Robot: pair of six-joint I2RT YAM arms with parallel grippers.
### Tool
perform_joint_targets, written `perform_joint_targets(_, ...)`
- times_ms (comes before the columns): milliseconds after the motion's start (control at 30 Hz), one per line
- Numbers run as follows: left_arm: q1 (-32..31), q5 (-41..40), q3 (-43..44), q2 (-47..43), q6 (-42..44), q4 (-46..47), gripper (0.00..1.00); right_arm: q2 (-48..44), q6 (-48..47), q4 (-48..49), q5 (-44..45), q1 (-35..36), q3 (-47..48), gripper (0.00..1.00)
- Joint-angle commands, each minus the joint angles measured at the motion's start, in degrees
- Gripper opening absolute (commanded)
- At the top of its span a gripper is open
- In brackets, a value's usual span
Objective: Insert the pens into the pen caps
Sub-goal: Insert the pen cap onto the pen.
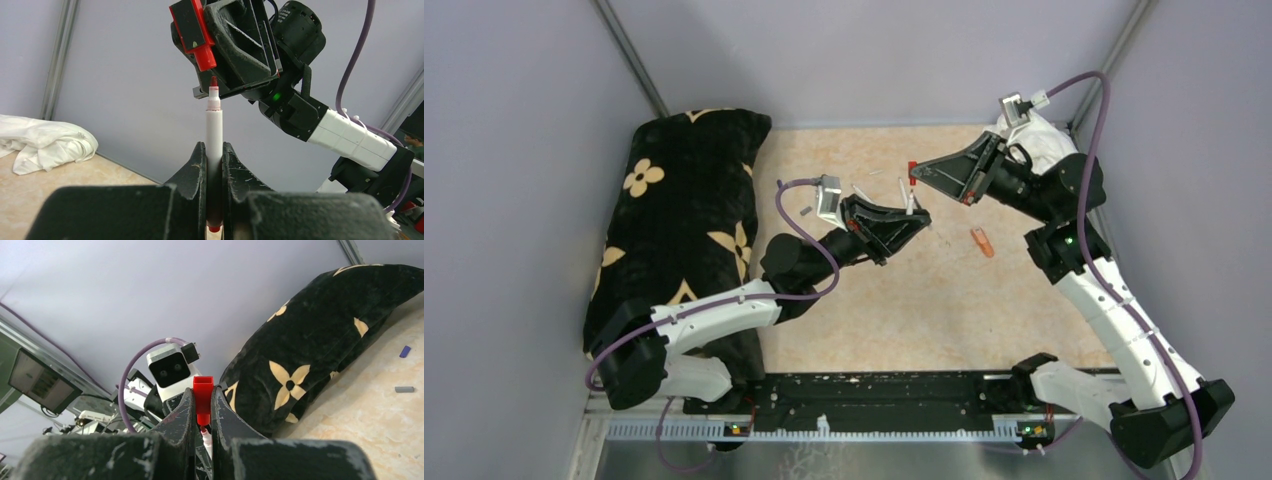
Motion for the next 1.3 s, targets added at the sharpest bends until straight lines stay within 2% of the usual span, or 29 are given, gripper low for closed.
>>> perform_joint_targets(0,-0.48,-0.77,1.15,-0.06,0.92,2.58,0.0,-1.48,-1.21,1.53,-0.62,0.97,-0.23,0.0)
perform_joint_targets(467,-0.44,-1.82,1.07,0.23,0.41,3.17,0.0,-1.83,-2.59,1.39,-1.11,1.88,-0.87,0.0)
perform_joint_targets(900,-0.38,-3.2,0.52,1.53,-0.49,8.4,0.0,-2.91,-7.89,3.37,-2.83,4.09,-3.1,0.0)
perform_joint_targets(1100,-0.38,-5.15,-0.3,3.09,-1.2,15.66,0.0,-3.64,-10.99,4.57,-4.26,4.95,-4.93,0.0)
perform_joint_targets(1267,-0.36,-5.2,-0.57,2.61,2.47,14.67,0.0,-4.39,-12.49,3.3,-4.73,4.94,-5.47,0.0)
